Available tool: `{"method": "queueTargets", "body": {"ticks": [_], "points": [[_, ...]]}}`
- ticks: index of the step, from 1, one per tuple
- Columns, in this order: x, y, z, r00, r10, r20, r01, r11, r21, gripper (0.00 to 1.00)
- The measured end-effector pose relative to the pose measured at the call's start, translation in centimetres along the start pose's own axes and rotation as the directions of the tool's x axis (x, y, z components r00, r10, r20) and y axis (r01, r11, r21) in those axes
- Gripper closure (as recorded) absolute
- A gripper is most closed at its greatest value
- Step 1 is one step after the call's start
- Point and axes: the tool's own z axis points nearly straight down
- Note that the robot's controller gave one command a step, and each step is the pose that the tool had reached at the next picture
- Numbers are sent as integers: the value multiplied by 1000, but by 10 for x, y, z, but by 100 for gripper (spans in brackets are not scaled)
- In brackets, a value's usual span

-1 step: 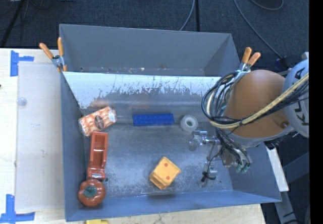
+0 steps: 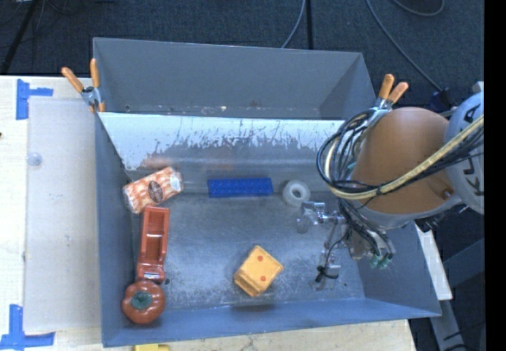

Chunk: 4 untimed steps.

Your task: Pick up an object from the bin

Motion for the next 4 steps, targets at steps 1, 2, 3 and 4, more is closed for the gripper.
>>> {"method": "queueTargets", "body": {"ticks": [1, 2, 3, 4], "points": [[-3, 42, 43, 998, -58, 2, 58, 998, 1, 0], [-7, 78, 85, 992, -129, -2, 129, 992, -1, 0], [-20, 65, 121, 965, -263, -3, 263, 965, 0, 100], [-20, 65, 121, 965, -263, -3, 263, 965, 0, 100]]}}
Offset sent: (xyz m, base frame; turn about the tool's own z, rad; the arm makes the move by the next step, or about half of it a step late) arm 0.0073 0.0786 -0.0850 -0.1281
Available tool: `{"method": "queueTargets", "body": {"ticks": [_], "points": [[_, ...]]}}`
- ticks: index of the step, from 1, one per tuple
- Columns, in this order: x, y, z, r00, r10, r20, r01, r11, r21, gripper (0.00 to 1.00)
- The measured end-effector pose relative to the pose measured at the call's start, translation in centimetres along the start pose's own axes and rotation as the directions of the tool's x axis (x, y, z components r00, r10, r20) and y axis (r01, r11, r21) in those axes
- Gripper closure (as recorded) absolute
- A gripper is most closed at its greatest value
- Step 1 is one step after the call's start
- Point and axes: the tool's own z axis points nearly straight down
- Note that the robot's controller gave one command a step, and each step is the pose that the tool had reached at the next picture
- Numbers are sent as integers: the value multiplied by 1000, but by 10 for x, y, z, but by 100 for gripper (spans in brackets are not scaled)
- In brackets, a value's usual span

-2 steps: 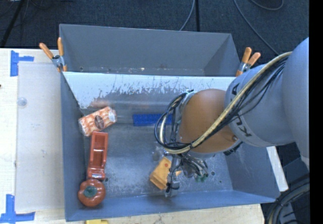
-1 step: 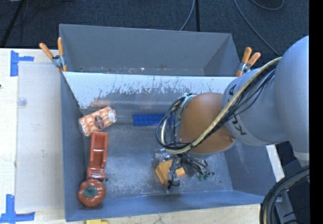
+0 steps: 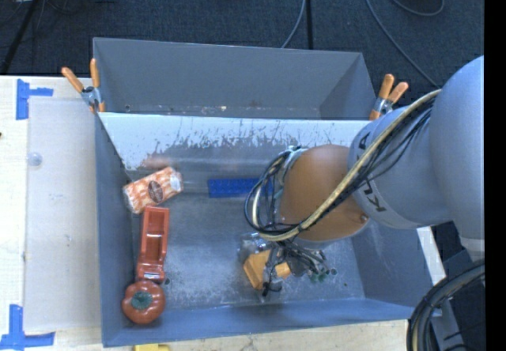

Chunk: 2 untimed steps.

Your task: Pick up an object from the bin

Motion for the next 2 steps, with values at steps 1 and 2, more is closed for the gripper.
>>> {"method": "queueTargets", "body": {"ticks": [1, 2], "points": [[-1, -1, -33, 1000, 7, -10, -7, 1000, -1, 100], [-3, 9, -94, 1000, 4, -5, -4, 1000, -1, 100]]}}
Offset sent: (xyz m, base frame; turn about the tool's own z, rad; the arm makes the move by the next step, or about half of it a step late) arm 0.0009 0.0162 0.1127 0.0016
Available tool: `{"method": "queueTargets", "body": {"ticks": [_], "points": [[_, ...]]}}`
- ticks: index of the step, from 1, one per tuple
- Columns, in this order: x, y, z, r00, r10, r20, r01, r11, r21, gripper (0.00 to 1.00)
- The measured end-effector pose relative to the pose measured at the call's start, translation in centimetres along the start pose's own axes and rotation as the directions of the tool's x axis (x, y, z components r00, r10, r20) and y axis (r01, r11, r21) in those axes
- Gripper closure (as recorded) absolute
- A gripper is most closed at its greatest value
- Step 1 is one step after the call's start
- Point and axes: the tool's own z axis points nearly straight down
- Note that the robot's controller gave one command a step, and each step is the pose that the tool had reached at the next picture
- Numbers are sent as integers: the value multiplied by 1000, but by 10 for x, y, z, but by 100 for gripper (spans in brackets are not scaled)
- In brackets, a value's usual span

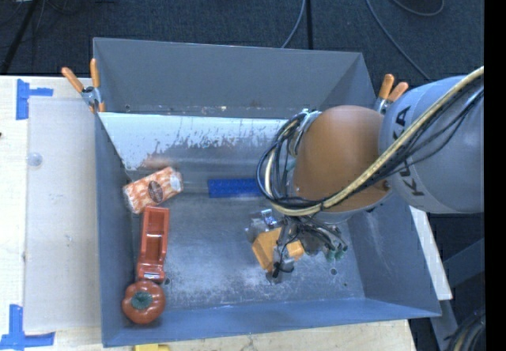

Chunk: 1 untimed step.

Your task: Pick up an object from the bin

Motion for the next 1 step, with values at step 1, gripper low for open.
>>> {"method": "queueTargets", "body": {"ticks": [1], "points": [[1, -7, -47, 1000, -28, -4, 28, 1000, -2, 100]]}}
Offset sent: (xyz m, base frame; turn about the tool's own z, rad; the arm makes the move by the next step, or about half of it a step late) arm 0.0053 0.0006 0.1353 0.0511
